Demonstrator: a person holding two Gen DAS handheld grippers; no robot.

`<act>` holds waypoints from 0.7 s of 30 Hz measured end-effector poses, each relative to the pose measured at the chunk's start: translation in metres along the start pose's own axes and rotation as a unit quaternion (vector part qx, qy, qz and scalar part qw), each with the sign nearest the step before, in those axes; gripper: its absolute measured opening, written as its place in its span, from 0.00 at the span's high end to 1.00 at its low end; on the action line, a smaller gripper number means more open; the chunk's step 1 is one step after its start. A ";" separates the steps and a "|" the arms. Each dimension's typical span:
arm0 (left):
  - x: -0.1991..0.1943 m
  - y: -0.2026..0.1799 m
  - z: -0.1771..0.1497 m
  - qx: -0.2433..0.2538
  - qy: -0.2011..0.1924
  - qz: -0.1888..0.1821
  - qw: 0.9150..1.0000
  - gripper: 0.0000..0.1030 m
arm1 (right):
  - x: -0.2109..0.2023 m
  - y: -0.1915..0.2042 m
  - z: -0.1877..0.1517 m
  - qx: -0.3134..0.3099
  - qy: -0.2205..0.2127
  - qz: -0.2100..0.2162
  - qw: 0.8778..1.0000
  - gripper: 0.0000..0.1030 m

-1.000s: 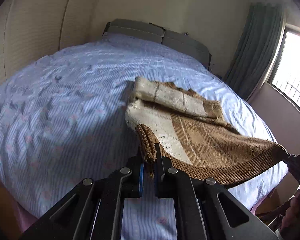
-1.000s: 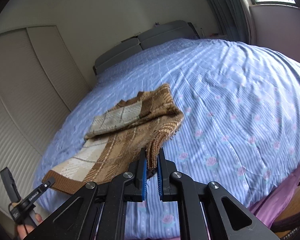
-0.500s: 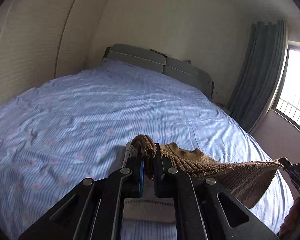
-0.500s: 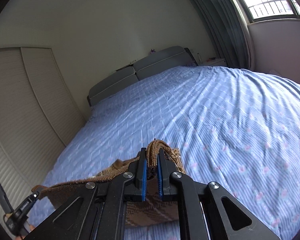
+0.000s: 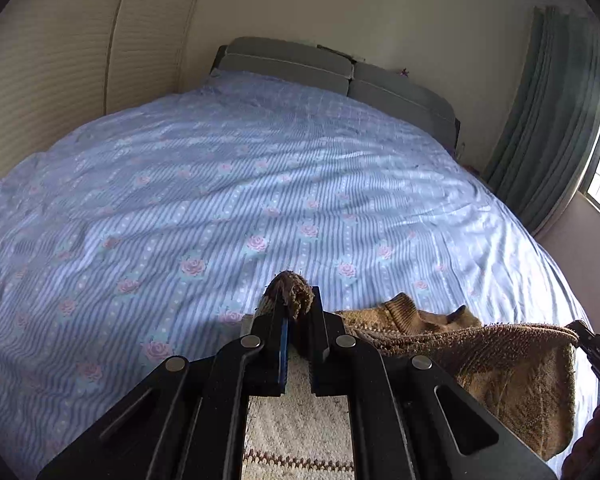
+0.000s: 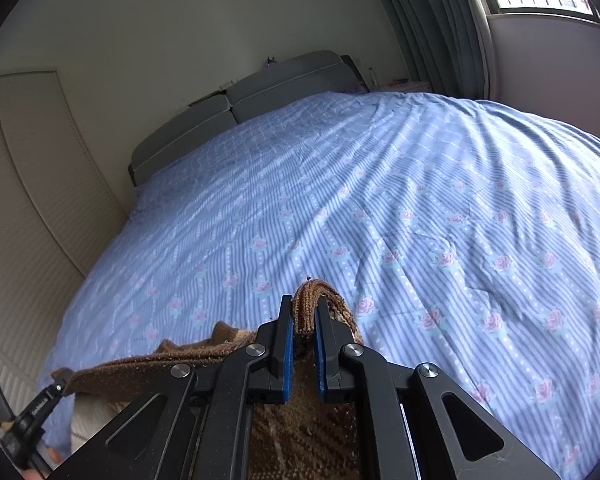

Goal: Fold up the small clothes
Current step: 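Lift the hem with both grippers and fold it toward the collar, then lay the hem over the collar and open both grippers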

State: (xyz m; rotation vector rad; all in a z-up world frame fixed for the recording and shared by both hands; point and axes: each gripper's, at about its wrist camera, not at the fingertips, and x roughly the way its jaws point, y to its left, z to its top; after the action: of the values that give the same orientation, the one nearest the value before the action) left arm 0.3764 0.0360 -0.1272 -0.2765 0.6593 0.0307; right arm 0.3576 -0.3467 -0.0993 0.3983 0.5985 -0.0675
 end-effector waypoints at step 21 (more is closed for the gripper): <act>-0.002 0.005 -0.008 0.055 0.024 0.016 0.998 0.42 | -0.003 0.033 -0.014 -0.115 -0.008 -0.045 0.992 0.32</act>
State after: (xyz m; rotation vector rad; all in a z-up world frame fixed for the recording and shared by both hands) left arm 0.3696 0.0390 -0.1331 -0.1613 0.7102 0.0177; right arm 0.3533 -0.3112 -0.0964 0.1470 0.6010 -0.0874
